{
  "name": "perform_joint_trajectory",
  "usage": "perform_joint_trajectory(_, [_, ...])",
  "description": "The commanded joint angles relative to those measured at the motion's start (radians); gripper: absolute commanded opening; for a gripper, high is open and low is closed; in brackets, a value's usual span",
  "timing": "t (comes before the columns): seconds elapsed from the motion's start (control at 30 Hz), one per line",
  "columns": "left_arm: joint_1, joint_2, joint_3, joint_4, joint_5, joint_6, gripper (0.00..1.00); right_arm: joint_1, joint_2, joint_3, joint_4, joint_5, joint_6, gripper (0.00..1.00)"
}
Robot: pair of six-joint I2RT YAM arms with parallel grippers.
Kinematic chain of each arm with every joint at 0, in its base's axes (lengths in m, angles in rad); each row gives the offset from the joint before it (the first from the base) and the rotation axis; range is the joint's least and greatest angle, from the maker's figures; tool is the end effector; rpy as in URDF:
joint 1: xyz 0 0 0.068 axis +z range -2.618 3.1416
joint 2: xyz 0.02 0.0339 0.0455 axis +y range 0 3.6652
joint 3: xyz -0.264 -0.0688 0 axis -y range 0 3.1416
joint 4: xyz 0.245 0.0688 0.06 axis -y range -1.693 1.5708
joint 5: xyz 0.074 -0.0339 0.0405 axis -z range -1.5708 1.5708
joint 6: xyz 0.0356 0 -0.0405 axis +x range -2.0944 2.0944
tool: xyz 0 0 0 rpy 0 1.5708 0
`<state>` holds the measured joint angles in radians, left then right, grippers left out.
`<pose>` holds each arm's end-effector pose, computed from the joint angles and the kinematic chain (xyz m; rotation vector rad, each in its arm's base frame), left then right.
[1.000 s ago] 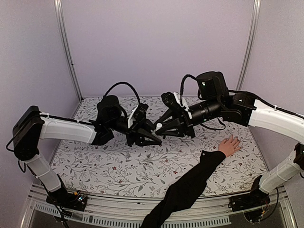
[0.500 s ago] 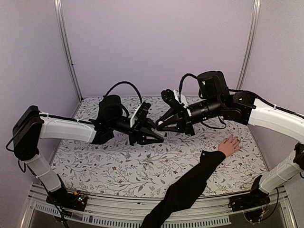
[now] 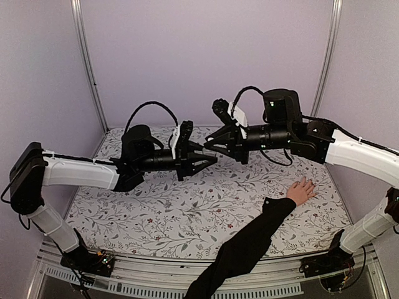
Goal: Paint the nails
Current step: Screw the nail polish bottle.
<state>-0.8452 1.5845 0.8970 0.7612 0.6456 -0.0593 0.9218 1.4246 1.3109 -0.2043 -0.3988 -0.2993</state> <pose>0.2183 -0.2784 0.2759 1.1023 1.2106 -1.1881 0.1904 0.2738 0.3731 -1.3324 1.4138 0.7958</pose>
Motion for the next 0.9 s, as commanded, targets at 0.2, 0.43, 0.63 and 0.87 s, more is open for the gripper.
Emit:
perform_joint_trajectory(0.2, [-0.041,-0.011,0.006,0.107,-0.425,0.0,0.0,0.013,0.071,-0.004,0.105,0.251,0.102,0.0])
perform_joint_trajectory(0.43, [-0.08,0.038,0.043,0.115,-0.641,0.021,0.0,0.013,0.141,0.026,0.143,0.332,0.172,0.0])
perform_joint_trajectory(0.63, [-0.099,0.074,0.086,0.084,-0.75,0.033,0.0,0.013,0.166,0.036,0.177,0.354,0.228,0.01])
perform_joint_trajectory(0.87, [-0.082,0.058,0.049,0.099,-0.662,0.032,0.0,0.004,0.106,-0.002,0.253,0.369,0.223,0.45])
